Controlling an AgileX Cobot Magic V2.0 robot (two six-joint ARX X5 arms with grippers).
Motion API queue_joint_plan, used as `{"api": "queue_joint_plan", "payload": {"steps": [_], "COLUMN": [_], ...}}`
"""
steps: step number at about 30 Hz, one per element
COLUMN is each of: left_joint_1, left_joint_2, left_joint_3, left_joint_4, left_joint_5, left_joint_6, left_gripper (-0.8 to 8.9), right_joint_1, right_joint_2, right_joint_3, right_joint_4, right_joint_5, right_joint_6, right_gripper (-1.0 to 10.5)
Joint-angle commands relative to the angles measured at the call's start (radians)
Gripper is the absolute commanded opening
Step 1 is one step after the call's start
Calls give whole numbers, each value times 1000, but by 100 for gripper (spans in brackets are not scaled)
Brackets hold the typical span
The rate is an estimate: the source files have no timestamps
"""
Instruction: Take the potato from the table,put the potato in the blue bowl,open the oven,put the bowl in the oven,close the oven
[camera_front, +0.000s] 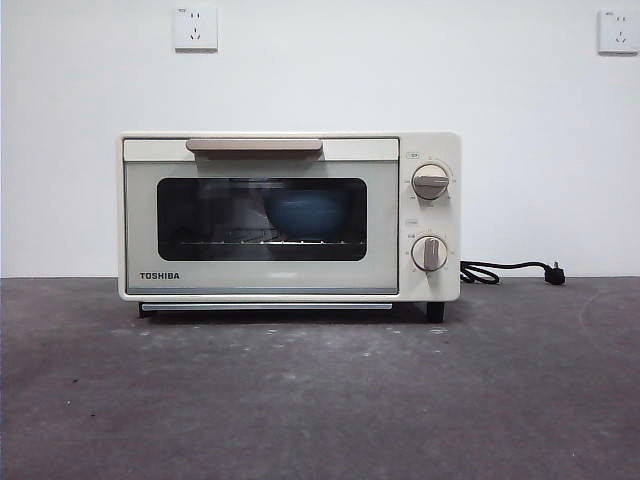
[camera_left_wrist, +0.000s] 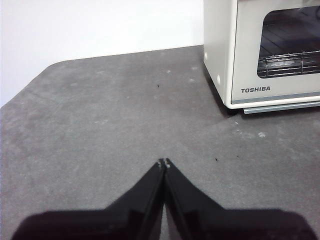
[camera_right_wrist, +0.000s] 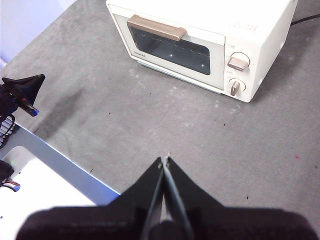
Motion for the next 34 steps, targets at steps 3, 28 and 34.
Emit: {"api": "queue_joint_plan", "payload": {"steps": [3, 28, 34], "left_joint_1": [2, 2, 2], "left_joint_2": [-1, -1, -1], "left_joint_3": [-11, -11, -11], "left_joint_4": [2, 2, 2], "left_joint_5": [5, 5, 5], "left_joint_6": [-11, -11, -11], "left_gripper": [-4, -4, -4], "right_joint_1": [2, -428, -549], "right_joint_2": [-4, -279, -439], "right_joint_3": [2, -376, -728], "right_joint_4": [8, 484, 824], "right_joint_5": [3, -133, -136], "right_joint_6": [9, -159, -194], "right_gripper": [1, 1, 1]}}
